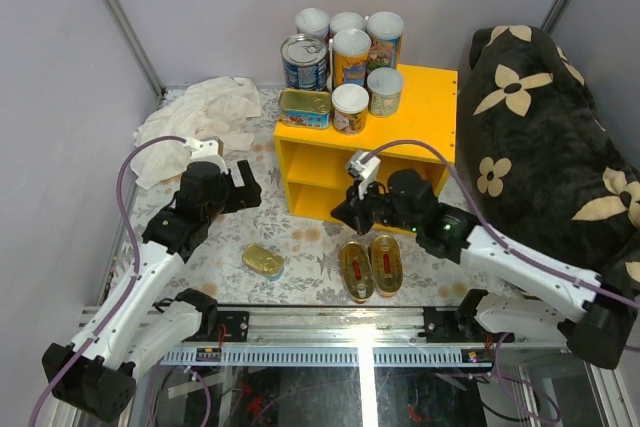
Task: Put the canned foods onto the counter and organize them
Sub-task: Pick up the canned food from the center of the board.
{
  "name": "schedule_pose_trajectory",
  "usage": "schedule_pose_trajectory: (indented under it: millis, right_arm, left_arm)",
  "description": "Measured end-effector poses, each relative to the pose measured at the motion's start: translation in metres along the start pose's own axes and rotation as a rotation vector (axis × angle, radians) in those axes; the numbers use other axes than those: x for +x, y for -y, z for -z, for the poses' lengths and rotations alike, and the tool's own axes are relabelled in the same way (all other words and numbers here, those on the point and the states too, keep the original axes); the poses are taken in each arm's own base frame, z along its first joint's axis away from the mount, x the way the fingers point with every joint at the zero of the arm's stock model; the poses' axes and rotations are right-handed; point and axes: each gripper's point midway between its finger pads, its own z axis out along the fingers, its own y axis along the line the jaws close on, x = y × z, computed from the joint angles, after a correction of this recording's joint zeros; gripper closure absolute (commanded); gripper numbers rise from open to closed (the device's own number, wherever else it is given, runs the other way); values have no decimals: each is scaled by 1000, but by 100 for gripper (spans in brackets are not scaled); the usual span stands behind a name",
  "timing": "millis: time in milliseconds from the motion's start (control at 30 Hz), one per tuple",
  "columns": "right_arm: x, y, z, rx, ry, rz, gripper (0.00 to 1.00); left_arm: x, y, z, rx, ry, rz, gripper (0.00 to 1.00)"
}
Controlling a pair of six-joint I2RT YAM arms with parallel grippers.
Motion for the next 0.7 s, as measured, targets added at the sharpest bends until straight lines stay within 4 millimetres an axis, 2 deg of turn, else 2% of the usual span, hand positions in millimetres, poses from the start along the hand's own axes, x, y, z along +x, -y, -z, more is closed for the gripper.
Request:
schedule_pose_trajectory:
  millis: [67,200,300,500,633,667,700]
  right_arm:
    - [25,3,-21,-6,-58,-13,100]
    - [53,-3,-42,-33,-129,-14,100]
    - [73,-16,-61,-67,-178,9,100]
    - [101,-39,-85,-72,-227,92,100]
    - [109,-49,-99,-69,-246,134,100]
    - [110,-50,-103,-66,-250,136,96]
    - [111,-49,-109,-56,-252,137,83]
  left_arm:
    - [0,0,0,-1,0,0,0]
    - [0,-1,-1,-5,0,0,0]
    - [1,-1,-1,-9,-4,-1,0]
    - [1,-3,-3,-18,-5,-2,0]
    - [1,-4,-3,-25,-3,-2,0]
    - [1,-4,-3,-27,-3,-2,0]
    - [1,-5,-3,-27,-3,-2,0]
